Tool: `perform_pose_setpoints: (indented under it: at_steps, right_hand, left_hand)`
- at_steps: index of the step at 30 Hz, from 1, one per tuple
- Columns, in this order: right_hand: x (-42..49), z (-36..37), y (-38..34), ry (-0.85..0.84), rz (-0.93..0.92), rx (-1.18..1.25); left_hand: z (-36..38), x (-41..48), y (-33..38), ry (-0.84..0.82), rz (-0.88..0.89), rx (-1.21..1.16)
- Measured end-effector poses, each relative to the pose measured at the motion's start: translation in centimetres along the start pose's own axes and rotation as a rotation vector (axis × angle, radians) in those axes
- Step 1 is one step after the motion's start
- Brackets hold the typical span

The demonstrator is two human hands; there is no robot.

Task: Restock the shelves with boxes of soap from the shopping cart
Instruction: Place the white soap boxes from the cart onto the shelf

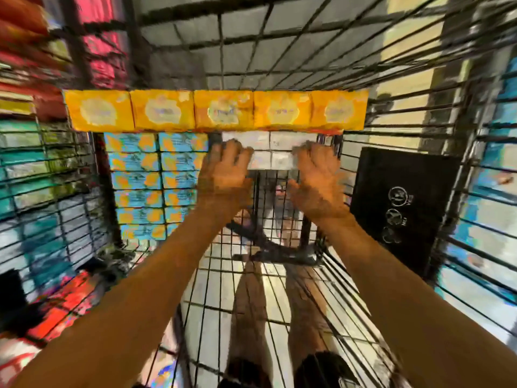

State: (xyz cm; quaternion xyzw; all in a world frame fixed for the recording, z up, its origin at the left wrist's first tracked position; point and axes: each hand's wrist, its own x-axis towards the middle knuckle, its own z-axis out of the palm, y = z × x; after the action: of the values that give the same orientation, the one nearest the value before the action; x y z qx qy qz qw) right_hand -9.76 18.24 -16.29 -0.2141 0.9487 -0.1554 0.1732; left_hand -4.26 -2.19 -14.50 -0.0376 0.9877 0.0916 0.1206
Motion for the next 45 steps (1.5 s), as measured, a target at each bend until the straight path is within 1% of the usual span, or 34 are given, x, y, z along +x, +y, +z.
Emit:
perform_pose_setpoints:
  at_steps: [2,5,9,10,12,14,16,19,21,23,26,28,30,32,35,39,42,45]
  right_hand:
    - [0.0,0.8,0.2,0.034,-0.001,-0.008]
    - [-0.2,0.7,0.3,0.004,0.028,-0.037]
    - [-0.8,-1.7,-0.5,-0.11,0.088,0.04]
    - [-1.2,-2.7,-0.9,-0.139,0.126,0.093]
    - [-2.5,-5.1,-1.8,-0.172,0.226,0.295]
    - [-4.3,-8.4,-3.3,-0.162,0.291,0.476]
    - [-6.2,-11.9,-4.8,-0.137,0.319,0.585]
    - [-9.6,-18.1,-8.2,-0.099,0.326,0.687]
    - [-12.2,-21.5,-10.5,-0.091,0.392,0.826]
    - [-14.7,-24.4,-12.3,-0.055,0.421,0.94]
    - [-17.9,-28.1,-15.0,0.014,0.462,1.054]
    - [-20.0,-30.1,-16.7,0.07,0.496,1.146]
    - [-21.9,-31.0,-17.7,0.046,0.497,1.211]
    - [-23.7,-31.2,-18.6,-0.041,0.436,1.279]
    - [-25.5,-31.7,-20.2,-0.168,0.301,1.29]
    - [-27.7,-31.6,-22.8,-0.365,0.173,1.244]
    - [-30.0,-31.3,-25.2,-0.487,0.067,1.201]
    - [-33.1,-31.0,-28.3,-0.626,0.002,1.22]
  left_hand:
    - [1.1,0.2,-0.1,0.081,0.041,0.045]
    - [1.8,0.5,-0.4,0.1,0.053,0.066]
    - [-0.9,-0.5,-0.4,-0.023,0.043,-0.049]
    - [-2.3,-1.1,-0.3,-0.053,0.042,-0.1]
    - [-5.1,-2.7,-0.2,-0.091,0.017,-0.215]
    - [-8.3,-4.6,0.2,-0.121,-0.051,-0.39]
    - [-11.9,-6.8,1.0,-0.131,-0.203,-0.641]
    - [-18.5,-10.9,2.4,-0.036,-0.381,-0.956]
    - [-22.1,-13.8,2.8,-0.02,-0.495,-1.118]
    - [-25.5,-16.4,2.9,0.007,-0.591,-1.226]
    - [-29.6,-20.4,3.1,0.089,-0.699,-1.364]
    - [-31.4,-23.4,3.3,0.178,-0.743,-1.471]
    - [-32.4,-26.8,3.4,0.277,-0.782,-1.509]
    - [-33.0,-30.4,3.6,0.342,-0.84,-1.562]
    - [-34.0,-35.8,4.9,0.456,-0.914,-1.707]
    - [-34.2,-43.3,7.4,0.727,-0.967,-1.79]
    - [-33.4,-49.3,9.8,0.903,-1.046,-1.822]
    - [-32.5,-55.2,12.4,1.081,-1.101,-1.886]
